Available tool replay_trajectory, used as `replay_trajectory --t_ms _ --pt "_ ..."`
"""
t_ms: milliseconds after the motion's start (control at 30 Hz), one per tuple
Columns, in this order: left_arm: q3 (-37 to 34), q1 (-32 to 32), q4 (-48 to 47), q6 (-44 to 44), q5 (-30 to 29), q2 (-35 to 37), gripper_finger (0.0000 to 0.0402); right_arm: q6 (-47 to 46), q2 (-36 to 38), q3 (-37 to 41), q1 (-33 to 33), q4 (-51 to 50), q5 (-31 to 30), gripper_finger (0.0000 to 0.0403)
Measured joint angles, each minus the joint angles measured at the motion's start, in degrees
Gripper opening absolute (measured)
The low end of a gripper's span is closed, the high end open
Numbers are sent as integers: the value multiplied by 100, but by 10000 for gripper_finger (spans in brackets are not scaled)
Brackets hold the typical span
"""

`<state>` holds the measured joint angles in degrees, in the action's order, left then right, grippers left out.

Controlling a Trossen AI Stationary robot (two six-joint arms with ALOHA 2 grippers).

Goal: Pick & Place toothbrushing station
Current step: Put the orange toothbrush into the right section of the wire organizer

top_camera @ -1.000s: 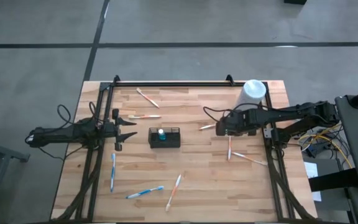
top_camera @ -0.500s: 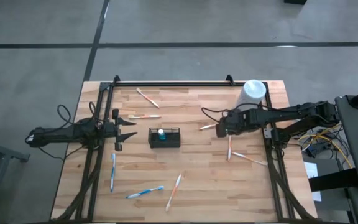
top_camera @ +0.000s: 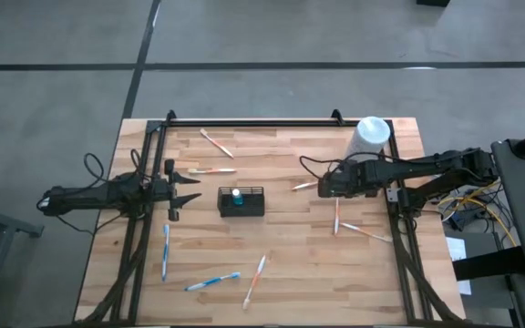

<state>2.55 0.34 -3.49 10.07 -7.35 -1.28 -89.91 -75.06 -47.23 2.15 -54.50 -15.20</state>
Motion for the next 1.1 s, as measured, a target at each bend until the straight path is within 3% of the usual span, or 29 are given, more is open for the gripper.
replay_trajectory --t_ms 233,500,900,1100 --pt "0 2 0 0 2 0 186 -800 -45 389 0 363 -137 124" --pt "0 2 0 0 4 -7 186 -1174 -248 676 26 659 -291 139" --pt "0 0 1 0 7 -35 187 -1235 -696 1073 31 1480 -299 120" --pt "0 0 0 0 4 -37 186 -1051 -770 1013 26 1523 -441 84"
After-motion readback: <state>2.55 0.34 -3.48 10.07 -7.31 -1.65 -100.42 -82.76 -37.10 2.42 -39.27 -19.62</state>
